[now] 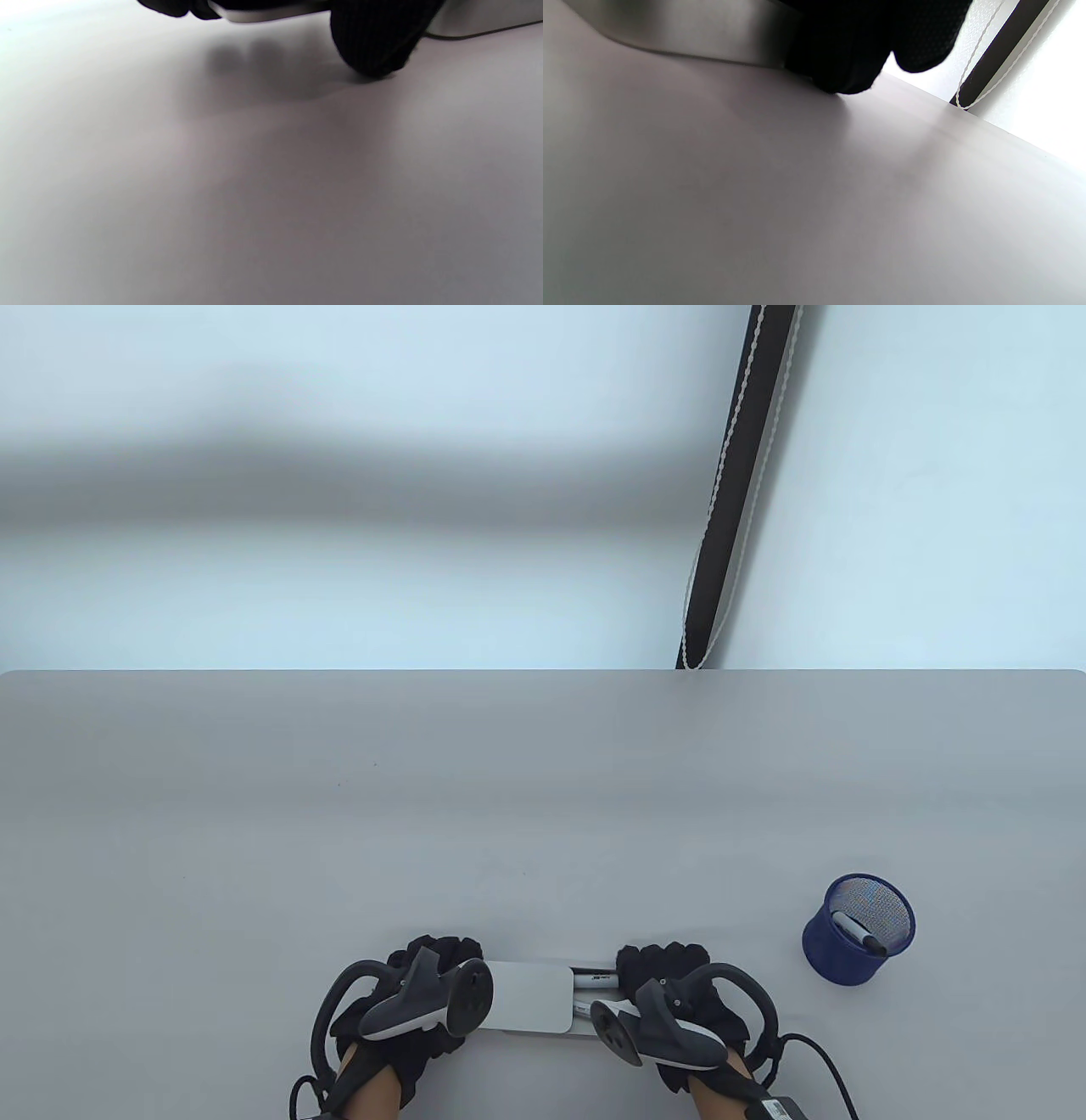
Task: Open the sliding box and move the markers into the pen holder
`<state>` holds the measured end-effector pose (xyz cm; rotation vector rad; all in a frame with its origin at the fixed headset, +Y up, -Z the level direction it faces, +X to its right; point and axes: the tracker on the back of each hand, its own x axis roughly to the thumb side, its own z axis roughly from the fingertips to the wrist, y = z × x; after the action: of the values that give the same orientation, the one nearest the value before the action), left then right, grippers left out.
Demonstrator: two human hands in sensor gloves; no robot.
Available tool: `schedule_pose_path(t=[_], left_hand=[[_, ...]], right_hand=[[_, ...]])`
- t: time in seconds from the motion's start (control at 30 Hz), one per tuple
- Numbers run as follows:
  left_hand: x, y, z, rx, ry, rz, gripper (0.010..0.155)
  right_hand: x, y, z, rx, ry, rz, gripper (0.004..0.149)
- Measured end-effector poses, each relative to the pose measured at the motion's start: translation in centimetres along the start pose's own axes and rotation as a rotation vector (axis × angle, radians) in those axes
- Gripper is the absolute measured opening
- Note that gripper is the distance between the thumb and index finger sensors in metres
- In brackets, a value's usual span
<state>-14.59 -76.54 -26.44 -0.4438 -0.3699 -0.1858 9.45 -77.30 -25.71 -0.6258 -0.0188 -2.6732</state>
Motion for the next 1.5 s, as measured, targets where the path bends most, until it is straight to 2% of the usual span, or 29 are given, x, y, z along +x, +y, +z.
schedule_pose_path(t=[0.47, 0.77, 1.0, 1.5], left_hand=[[0.0, 0.0, 0.0, 0.002, 0.005, 0.002, 0.076], [0.0, 0.0, 0.1, 0.006, 0.007, 0.001, 0.077], [0.0, 0.0, 0.0, 0.006, 0.007, -0.001, 0.077], [0.1, 0.0, 0.1, 0.010, 0.004, -0.013, 0.077]], right_hand=[[0.0, 0.2, 0.3, -0.017, -0.023, -0.026, 0.052], [-0.4, 0.3, 0.7, -0.036, -0.010, -0.080, 0.047], [-1.9, 0.3, 1.3, -0.039, 0.042, -0.272, 0.043], [-4.2, 0.6, 1.7, 0.013, 0.125, -0.557, 0.041]])
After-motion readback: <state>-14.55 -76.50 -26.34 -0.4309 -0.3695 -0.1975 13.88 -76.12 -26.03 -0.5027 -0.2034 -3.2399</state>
